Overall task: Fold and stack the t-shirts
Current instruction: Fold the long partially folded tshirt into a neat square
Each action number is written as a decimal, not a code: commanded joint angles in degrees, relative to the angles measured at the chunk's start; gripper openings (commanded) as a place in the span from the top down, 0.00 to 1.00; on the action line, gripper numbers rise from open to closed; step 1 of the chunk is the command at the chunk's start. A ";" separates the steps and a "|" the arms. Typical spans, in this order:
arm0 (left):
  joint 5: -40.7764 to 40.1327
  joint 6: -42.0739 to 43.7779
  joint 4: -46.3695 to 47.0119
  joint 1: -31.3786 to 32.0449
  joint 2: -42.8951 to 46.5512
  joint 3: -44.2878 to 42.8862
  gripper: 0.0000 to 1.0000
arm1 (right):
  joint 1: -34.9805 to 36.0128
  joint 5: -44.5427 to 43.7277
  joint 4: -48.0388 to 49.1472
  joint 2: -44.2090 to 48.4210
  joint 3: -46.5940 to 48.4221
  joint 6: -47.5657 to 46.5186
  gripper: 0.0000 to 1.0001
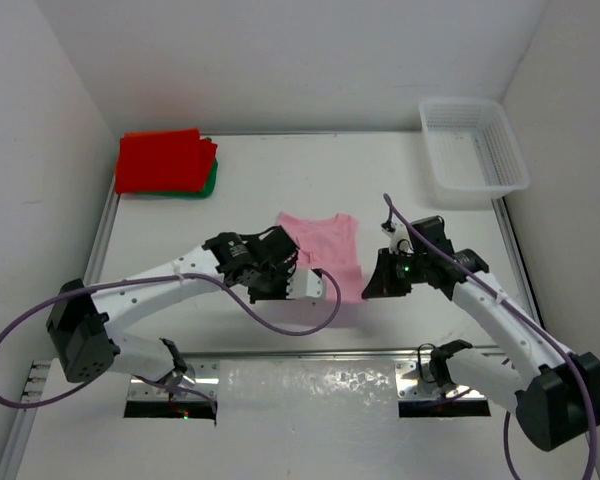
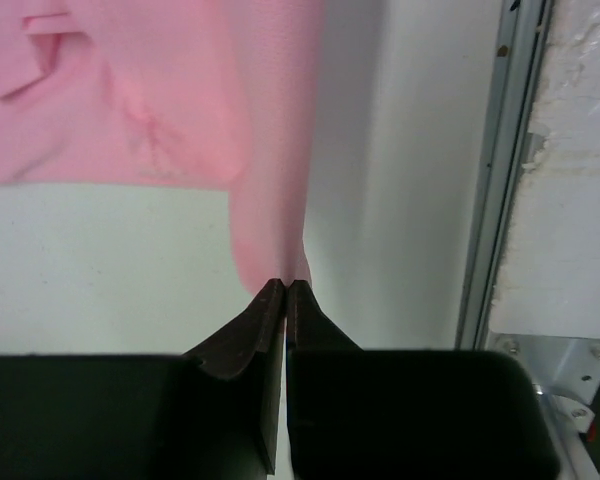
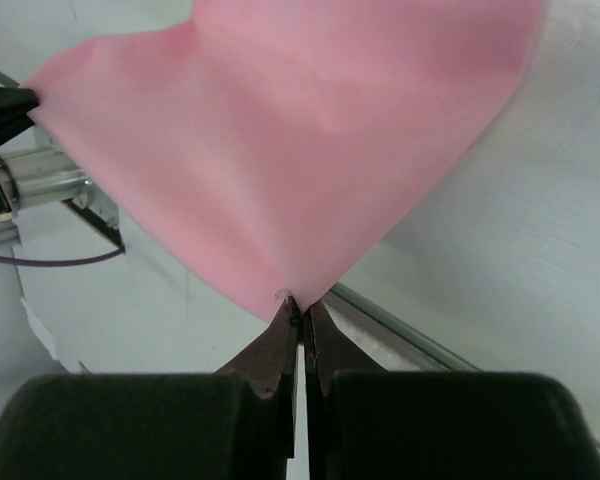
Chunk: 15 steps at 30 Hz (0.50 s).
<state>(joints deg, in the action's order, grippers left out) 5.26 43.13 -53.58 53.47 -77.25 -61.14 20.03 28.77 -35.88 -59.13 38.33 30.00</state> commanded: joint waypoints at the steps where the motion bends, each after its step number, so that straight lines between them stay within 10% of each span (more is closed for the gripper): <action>1: 3.35 -2.27 -6.53 -2.30 2.20 -5.12 1.00 | 0.18 -0.48 -3.68 2.01 3.23 2.26 1.00; 15: 5.90 -2.26 -1.44 -21.64 -16.50 -26.38 1.00 | -8.87 0.32 6.42 -24.96 24.24 0.14 1.00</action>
<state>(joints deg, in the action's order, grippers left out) 11.38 41.47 -57.04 34.33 -89.93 -83.72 12.43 28.97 -33.78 -81.01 58.37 30.48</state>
